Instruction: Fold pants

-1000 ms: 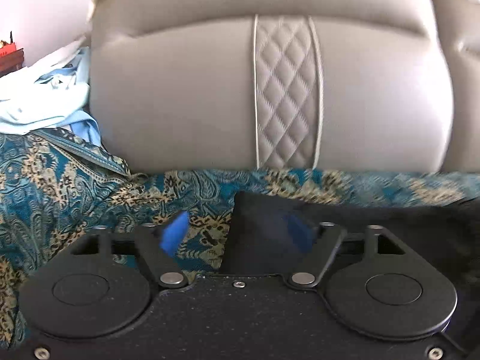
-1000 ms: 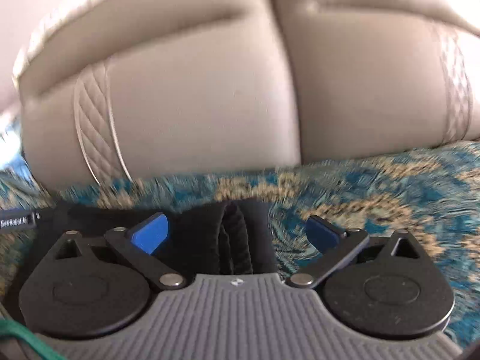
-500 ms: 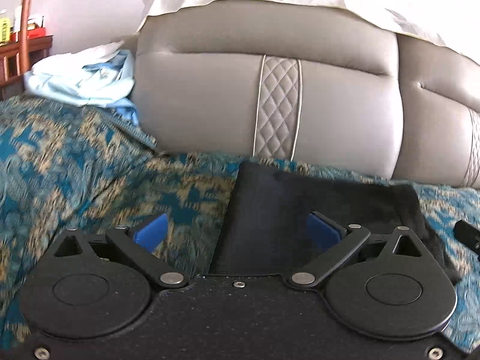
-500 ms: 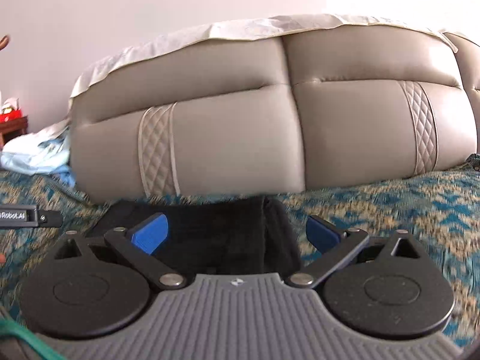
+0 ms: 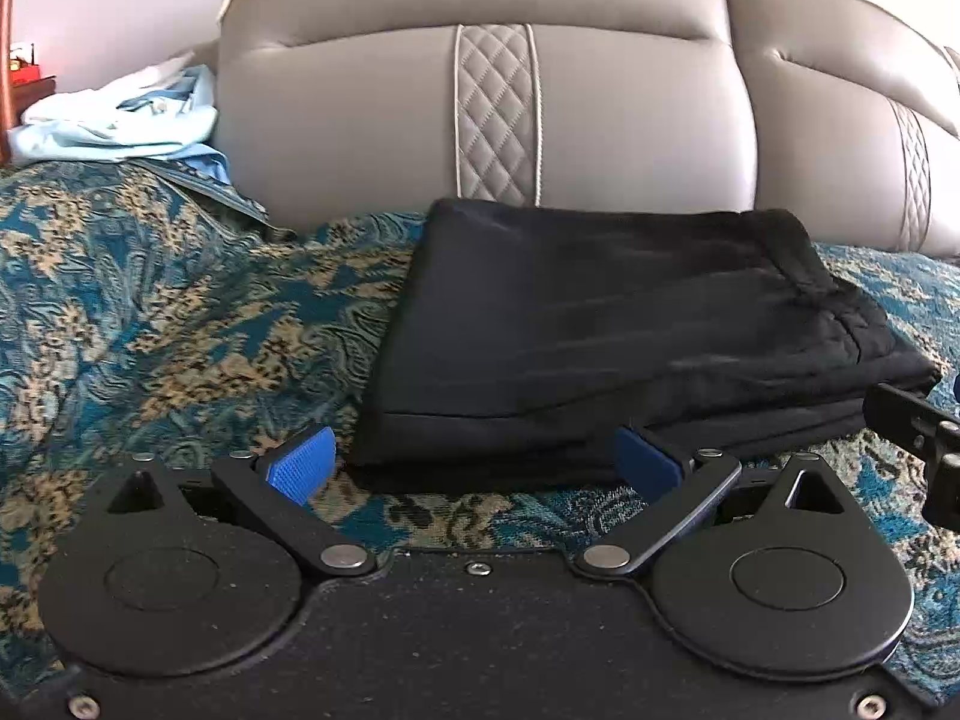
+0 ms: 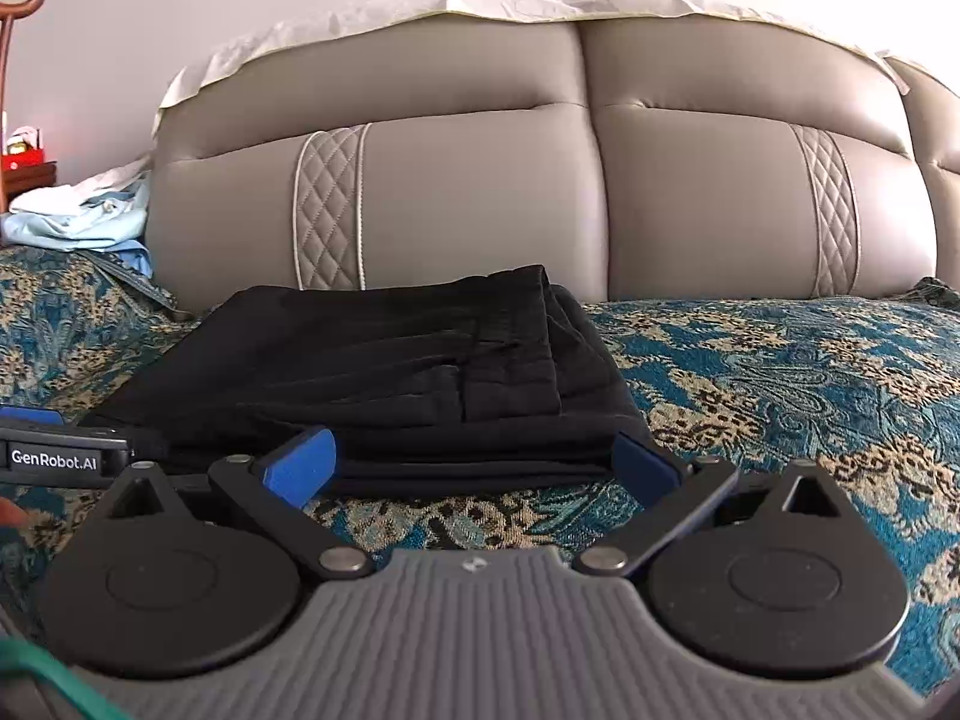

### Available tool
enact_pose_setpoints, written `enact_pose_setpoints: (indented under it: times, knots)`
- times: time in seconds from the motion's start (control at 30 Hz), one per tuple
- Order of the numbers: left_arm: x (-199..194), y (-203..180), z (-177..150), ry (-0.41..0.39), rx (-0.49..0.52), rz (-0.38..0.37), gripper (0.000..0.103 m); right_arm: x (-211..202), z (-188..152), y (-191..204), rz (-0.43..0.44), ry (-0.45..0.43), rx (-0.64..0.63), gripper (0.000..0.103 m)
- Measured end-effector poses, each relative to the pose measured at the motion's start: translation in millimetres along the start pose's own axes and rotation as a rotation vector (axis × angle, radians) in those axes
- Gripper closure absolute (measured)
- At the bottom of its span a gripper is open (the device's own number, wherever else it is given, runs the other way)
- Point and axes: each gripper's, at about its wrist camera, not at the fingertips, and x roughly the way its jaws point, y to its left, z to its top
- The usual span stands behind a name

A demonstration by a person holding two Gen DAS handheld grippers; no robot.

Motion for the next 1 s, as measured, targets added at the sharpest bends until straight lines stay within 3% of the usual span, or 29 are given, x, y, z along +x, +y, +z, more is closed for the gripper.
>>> enact_pose_setpoints:
  times: [0.17,1.0]
  knots:
    - [14.3,-4.8,-2.4,0.040,-0.044,-0.002,0.000,17.9,-12.9,8.4,-0.072,0.089,-0.016,0.000]
    - [6.8,-5.9,-17.2,0.004,-0.043,0.007,0.000,18.3,-14.5,17.1,-0.058,0.099,-0.059,0.000]
